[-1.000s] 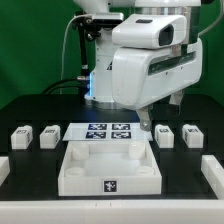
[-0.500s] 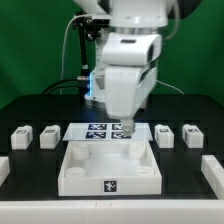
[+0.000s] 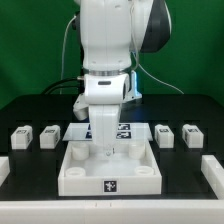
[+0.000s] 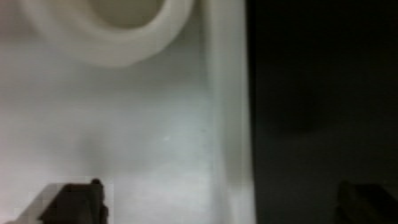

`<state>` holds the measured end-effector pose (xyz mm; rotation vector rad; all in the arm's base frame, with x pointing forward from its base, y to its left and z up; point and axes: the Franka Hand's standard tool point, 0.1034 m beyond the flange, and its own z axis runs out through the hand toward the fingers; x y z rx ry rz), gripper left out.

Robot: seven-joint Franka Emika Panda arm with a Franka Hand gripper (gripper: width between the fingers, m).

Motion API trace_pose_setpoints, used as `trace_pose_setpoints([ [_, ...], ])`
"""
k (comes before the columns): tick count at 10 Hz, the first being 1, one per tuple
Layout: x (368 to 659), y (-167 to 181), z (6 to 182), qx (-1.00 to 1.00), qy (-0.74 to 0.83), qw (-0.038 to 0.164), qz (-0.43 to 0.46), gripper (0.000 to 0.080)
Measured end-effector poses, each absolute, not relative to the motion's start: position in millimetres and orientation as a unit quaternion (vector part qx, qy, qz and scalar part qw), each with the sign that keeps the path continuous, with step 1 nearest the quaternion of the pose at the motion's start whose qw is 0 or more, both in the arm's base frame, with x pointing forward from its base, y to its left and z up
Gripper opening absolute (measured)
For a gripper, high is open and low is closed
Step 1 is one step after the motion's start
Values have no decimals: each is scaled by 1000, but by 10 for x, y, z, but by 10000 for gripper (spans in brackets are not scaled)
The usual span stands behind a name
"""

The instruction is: Assemble one leg

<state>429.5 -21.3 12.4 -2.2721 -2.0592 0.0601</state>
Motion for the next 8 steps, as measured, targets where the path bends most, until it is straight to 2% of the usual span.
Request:
trace_pose_setpoints([
  [2, 4296, -242, 93, -743, -669, 36, 17, 650],
  [4, 4289, -245, 86, -743, -668, 36, 17, 405],
  [5, 4288, -246, 85, -743, -668, 36, 17, 405],
  [6, 4287, -246, 83, -743, -668, 37, 18, 223],
  [7, 4286, -245, 81, -743, -668, 37, 18, 92],
  [8, 4313, -247, 92, -744, -668, 33, 13, 92],
])
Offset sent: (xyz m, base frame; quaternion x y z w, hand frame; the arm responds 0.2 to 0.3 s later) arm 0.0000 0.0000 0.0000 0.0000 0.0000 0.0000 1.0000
